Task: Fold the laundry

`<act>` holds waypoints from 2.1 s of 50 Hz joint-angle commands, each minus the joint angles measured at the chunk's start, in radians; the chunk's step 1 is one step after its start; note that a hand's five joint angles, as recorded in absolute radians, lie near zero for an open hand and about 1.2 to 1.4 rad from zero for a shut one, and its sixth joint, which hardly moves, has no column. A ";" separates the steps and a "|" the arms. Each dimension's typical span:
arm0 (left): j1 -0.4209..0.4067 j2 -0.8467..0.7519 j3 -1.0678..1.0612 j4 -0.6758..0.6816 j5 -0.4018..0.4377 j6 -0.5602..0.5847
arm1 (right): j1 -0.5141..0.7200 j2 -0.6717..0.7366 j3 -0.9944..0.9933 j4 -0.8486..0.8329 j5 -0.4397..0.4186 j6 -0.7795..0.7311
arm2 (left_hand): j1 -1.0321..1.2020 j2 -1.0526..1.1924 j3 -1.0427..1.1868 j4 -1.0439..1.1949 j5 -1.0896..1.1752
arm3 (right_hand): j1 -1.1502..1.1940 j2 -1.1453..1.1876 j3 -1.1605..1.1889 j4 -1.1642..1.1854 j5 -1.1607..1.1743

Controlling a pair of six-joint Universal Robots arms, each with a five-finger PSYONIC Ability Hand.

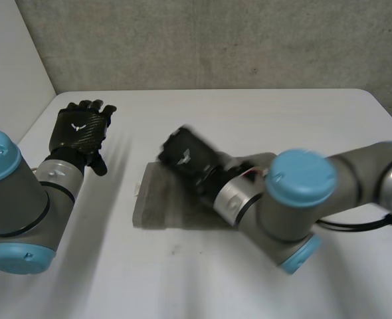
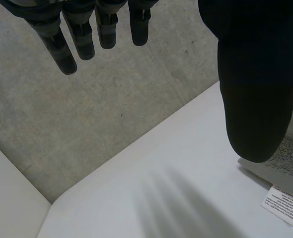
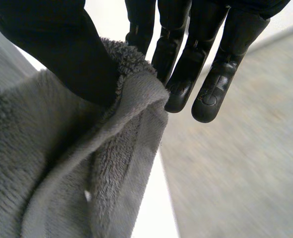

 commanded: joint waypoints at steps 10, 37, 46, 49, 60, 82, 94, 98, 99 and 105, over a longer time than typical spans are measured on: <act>-0.018 -0.003 -0.013 0.002 0.002 0.000 | 0.036 -0.034 0.005 0.031 0.154 0.175 | 0.001 0.010 0.007 0.006 -0.025 | -0.785 -1.004 -1.018 -1.018 -0.985; -0.319 -0.209 0.137 -0.004 0.088 -0.273 | -0.311 -0.236 0.386 0.251 0.275 0.557 | 0.007 0.016 0.014 0.012 -0.019 | -0.785 -1.004 -1.018 -1.018 -0.985; -0.316 -0.370 0.254 -0.032 0.065 -0.265 | -0.298 -0.233 0.409 0.212 0.275 0.553 | 0.042 0.052 0.049 0.048 0.017 | -0.583 -0.803 -0.817 -0.817 -0.784; -0.296 -0.398 0.288 -0.033 0.017 -0.258 | -0.295 -0.226 0.416 0.196 0.276 0.539 | 0.051 0.060 0.058 0.056 0.025 | -0.481 -0.701 -0.715 -0.714 -0.682; -0.193 -0.399 0.286 -0.033 -0.248 -0.076 | -0.295 -0.222 0.427 0.117 0.284 0.517 | 0.045 0.055 0.052 0.051 0.020 | 0.079 -0.141 -0.155 -0.154 -0.121; -0.285 -0.110 0.087 -0.037 -0.277 -0.120 | -0.294 -0.259 0.366 0.067 0.307 0.108 | 0.022 0.031 0.028 0.027 -0.004 | 0.437 0.218 0.203 0.204 0.237; -0.208 -0.033 0.030 -0.038 -0.279 -0.126 | -0.004 -0.127 0.130 0.056 0.135 -0.038 | 0.016 0.025 0.023 0.021 -0.010 | 0.437 0.218 0.203 0.204 0.237; -0.188 -0.017 0.002 -0.038 -0.279 -0.127 | 0.076 -0.007 0.072 0.059 -0.001 -0.041 | 0.016 0.025 0.023 0.021 -0.010 | 0.437 0.218 0.203 0.204 0.237; -0.188 -0.017 0.002 -0.038 -0.279 -0.127 | 0.100 0.035 0.062 0.064 -0.033 -0.047 | 0.016 0.025 0.023 0.021 -0.010 | 0.437 0.218 0.203 0.204 0.237; -0.165 -0.010 -0.013 -0.038 -0.279 -0.140 | 0.125 0.105 0.030 0.064 -0.026 -0.044 | 0.010 0.019 0.017 0.015 -0.016 | 0.435 0.216 0.202 0.202 0.235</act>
